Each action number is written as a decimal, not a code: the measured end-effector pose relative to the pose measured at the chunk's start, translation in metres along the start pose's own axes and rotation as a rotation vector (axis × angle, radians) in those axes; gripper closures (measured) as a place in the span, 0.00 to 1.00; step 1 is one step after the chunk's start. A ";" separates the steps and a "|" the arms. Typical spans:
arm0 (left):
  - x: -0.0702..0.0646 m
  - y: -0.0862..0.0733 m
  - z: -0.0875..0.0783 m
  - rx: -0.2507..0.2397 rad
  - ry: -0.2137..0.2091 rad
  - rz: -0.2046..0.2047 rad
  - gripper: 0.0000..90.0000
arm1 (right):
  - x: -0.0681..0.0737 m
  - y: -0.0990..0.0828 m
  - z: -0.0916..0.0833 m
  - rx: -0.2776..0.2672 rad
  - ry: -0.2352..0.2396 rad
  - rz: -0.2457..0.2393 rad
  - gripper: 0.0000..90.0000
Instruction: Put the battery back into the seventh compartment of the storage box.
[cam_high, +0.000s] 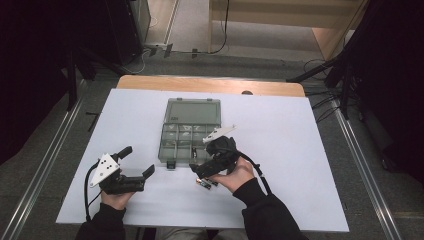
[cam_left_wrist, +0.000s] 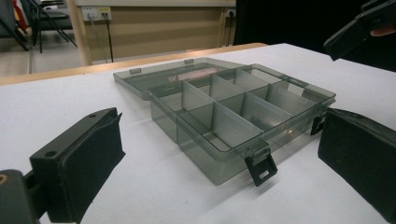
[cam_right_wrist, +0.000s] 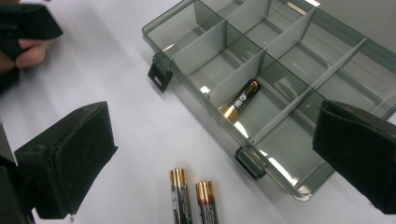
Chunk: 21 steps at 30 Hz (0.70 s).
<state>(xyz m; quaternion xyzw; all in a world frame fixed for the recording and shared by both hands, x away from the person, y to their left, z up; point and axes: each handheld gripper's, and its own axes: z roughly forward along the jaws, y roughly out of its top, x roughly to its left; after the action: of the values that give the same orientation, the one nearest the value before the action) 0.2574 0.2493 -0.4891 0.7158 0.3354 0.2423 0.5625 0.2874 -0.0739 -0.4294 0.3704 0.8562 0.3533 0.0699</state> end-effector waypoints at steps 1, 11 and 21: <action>0.000 0.000 0.000 0.000 0.000 0.000 0.00 | 0.002 0.000 -0.001 0.009 -0.006 -0.012 0.00; 0.000 0.000 0.000 0.003 0.000 0.002 0.00 | 0.002 -0.004 -0.004 0.111 -0.006 -0.075 0.02; 0.000 0.000 0.000 0.002 0.001 0.001 0.00 | 0.004 -0.009 0.002 0.213 -0.001 -0.129 0.05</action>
<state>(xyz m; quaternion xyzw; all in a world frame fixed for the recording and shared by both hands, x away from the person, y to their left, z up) 0.2574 0.2491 -0.4891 0.7165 0.3355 0.2425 0.5615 0.2796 -0.0740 -0.4365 0.3201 0.9109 0.2549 0.0532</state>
